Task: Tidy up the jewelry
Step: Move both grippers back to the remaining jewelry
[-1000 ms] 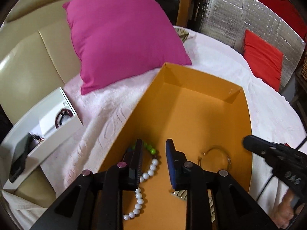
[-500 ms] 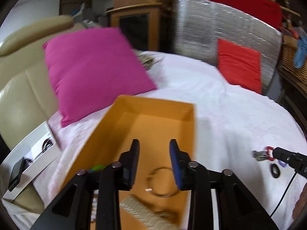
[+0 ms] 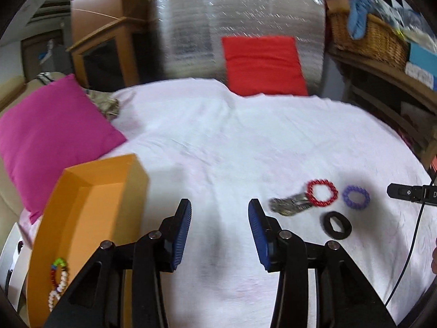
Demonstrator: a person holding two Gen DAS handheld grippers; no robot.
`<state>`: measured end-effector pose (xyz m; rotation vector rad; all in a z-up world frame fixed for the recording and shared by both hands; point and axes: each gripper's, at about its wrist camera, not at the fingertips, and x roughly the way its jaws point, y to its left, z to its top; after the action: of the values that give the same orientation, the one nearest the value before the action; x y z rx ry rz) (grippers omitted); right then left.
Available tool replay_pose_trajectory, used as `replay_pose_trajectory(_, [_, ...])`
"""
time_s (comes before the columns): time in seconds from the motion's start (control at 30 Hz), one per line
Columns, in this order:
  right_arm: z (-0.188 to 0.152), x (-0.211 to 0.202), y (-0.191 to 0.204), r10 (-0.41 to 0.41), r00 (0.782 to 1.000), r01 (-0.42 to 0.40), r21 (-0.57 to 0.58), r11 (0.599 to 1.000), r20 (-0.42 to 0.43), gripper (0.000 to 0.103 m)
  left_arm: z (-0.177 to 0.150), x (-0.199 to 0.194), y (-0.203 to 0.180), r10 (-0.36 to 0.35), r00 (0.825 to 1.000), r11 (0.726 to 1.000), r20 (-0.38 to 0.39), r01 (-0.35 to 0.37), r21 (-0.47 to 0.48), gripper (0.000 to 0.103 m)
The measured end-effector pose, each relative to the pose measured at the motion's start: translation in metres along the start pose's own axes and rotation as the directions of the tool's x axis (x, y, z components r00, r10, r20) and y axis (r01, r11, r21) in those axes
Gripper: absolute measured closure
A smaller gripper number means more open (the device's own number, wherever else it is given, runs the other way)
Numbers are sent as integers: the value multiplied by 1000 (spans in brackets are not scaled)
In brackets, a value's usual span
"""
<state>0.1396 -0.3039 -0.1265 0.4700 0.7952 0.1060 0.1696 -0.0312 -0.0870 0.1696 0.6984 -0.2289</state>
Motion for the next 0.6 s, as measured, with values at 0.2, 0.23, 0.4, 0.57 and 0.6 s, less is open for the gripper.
replay_pose_trajectory(0.2, [-3,8,-2,37,997,-39,-30,999,-67,89,0,26,-19,-3,999,999,-52,5,41,57])
replay_pose_trajectory(0.23, [-5,9,-1,46,996,-49,-39,998,-76,89,0,30,-21,-14,998,999,-60,16,38,57])
replay_pose_trajectory(0.4, [-13,25,8,86,989,-94,-59,994,-121,80,5,48,-33,-40,996,998,-74,44,47,56])
replay_pose_trajectory(0.57, [-19,49,23,84,982,-99,-85,991,-170,79,10,57,-41,-75,996,996,-45,77,51,43])
replay_pose_trajectory(0.6, [-21,53,27,77,982,-96,-101,990,-175,79,11,58,-43,-87,996,994,-37,89,56,39])
